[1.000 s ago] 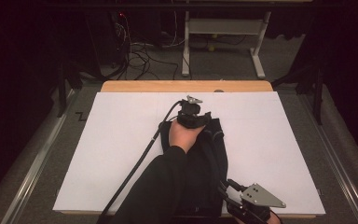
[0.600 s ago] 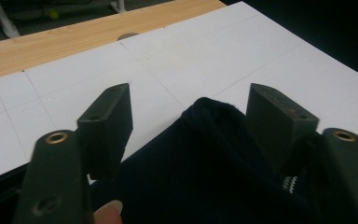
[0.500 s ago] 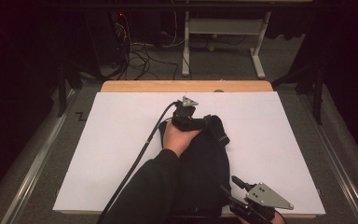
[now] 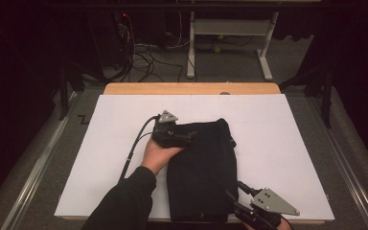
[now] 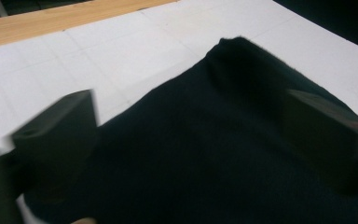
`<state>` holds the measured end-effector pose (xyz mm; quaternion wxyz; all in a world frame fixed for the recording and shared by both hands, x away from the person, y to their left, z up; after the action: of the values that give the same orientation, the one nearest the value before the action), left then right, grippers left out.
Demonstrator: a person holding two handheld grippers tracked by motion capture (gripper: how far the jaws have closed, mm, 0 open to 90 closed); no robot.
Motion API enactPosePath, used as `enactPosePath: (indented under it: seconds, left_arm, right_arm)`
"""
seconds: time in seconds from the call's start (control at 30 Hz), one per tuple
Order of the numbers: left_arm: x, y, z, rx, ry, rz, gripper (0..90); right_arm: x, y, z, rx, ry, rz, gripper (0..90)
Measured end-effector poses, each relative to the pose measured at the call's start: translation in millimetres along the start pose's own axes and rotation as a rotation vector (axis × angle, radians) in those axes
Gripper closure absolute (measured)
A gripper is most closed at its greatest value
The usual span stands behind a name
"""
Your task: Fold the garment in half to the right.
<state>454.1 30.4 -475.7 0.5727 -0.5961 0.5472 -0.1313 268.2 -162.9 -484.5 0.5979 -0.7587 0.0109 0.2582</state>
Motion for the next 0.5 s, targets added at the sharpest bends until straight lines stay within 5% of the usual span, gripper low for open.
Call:
enactPosePath:
  seconds: [0.5]
  left_arm:
    - [-84.8, 80.6, 6.6, 0.021, -0.037, 0.001, 0.0]
  right_arm:
    - [6.0, 4.3, -0.7, -0.007, 0.005, 0.022, 53.8]
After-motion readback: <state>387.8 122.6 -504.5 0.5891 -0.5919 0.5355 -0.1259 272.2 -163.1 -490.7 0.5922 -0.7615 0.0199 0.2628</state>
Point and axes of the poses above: each handheld gripper's, and its own axes: x roughly forward along the jaws, y roughly out of its underside, z roughly to its left, the point moved 9 cm from there along x, roughly forward along the jaws, and after that the axes turned 15 degrees about y, right-handed, at the moved point
